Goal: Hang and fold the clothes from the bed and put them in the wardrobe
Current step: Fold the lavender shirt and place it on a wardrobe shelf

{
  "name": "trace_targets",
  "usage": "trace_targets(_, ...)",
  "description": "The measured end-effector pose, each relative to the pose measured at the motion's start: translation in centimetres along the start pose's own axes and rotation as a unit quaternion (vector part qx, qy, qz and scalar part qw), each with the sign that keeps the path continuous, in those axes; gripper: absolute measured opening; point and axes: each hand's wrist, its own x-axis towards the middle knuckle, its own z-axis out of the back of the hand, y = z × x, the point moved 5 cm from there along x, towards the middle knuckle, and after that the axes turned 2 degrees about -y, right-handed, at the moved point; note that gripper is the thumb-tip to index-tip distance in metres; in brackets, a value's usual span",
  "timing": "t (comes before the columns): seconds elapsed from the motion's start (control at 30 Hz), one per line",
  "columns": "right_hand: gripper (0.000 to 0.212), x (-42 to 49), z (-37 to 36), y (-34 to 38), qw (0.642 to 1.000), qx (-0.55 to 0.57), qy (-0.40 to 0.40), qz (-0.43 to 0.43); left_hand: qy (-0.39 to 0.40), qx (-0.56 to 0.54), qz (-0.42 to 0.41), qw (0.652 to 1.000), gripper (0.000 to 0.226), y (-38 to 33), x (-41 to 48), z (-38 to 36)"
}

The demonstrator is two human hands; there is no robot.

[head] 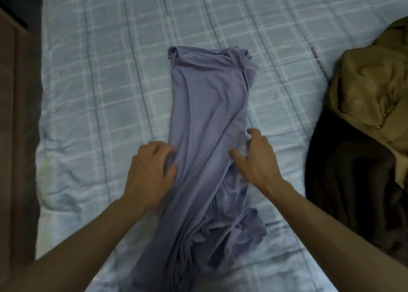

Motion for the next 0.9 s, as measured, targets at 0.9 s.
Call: trace_targets(0.9, 0.014, -17.1, 0.2, -4.1, 0.977, 0.06, -0.168, -0.12, -0.059, 0.068, -0.317, 0.944, 0.02, -0.3, -25.3, -1.1)
